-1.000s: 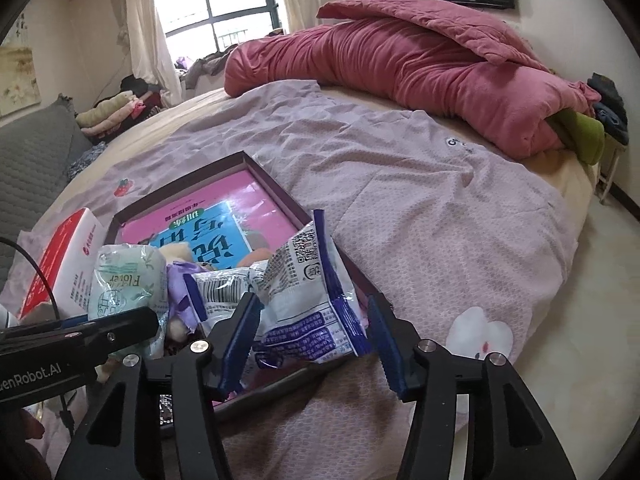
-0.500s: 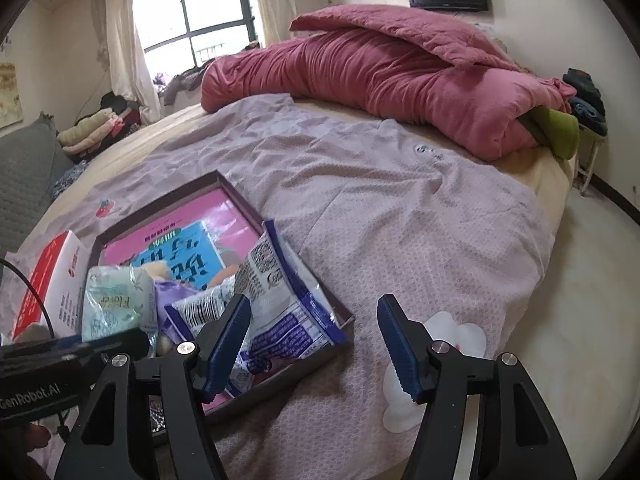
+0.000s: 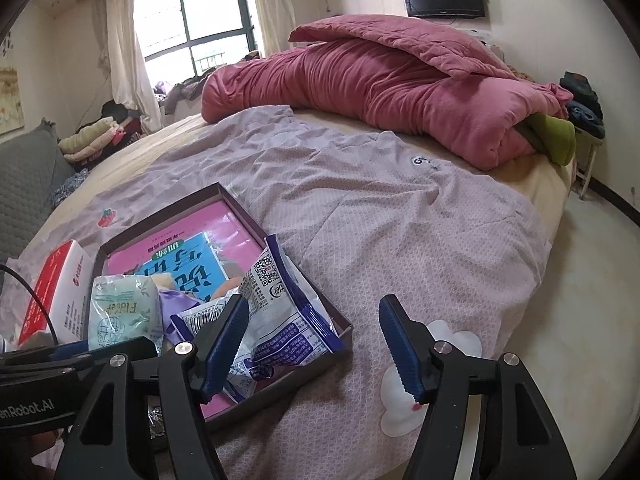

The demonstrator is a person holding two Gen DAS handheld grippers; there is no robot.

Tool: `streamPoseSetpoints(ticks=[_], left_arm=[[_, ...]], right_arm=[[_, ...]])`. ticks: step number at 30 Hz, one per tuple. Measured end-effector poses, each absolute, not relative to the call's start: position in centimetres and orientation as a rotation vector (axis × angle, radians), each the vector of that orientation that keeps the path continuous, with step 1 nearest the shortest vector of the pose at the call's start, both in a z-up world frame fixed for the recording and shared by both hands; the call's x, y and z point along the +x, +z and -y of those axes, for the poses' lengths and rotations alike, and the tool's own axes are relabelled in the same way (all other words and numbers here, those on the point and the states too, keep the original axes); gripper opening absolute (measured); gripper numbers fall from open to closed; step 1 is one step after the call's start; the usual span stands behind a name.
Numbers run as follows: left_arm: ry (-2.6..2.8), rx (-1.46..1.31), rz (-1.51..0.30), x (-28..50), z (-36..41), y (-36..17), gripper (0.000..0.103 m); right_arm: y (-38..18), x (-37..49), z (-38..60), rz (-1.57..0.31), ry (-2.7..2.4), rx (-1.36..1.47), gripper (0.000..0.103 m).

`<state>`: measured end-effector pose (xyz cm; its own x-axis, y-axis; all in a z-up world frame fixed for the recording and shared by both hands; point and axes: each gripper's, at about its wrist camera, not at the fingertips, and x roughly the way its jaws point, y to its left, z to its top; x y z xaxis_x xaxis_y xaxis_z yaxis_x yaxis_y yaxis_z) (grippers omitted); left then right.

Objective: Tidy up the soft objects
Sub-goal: 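Withdraw both open tools from the tray back toward the pile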

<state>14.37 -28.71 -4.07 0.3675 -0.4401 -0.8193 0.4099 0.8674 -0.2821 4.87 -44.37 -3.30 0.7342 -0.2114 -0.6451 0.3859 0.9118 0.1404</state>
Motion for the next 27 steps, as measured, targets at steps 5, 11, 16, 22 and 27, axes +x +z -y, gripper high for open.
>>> streamPoseSetpoints(ticks=[5,11,16,22,27], left_arm=[[-0.531,-0.035,-1.05,14.3,28.3,-3.5,0.063],[-0.518,-0.027,-1.038,14.0,28.0,-3.0,0.071],[-0.513,-0.025,-1.027,13.6,27.7,-2.5,0.071],[-0.504,-0.02,-1.016,13.0,27.3,-2.0,0.072],[-0.497,-0.008,-1.011,12.6,27.2,-1.7,0.072]], right_arm=[[-3.1,4.7,44.4,-0.661,-0.335,0.278,0.07],[-2.9,4.6,44.4,-0.655,-0.334,0.278,0.073],[-2.9,4.6,44.3,-0.661,-0.332,0.283,0.074],[-2.9,4.6,44.2,-0.663,-0.333,0.282,0.074],[-2.8,4.5,44.0,-0.67,-0.335,0.281,0.075]])
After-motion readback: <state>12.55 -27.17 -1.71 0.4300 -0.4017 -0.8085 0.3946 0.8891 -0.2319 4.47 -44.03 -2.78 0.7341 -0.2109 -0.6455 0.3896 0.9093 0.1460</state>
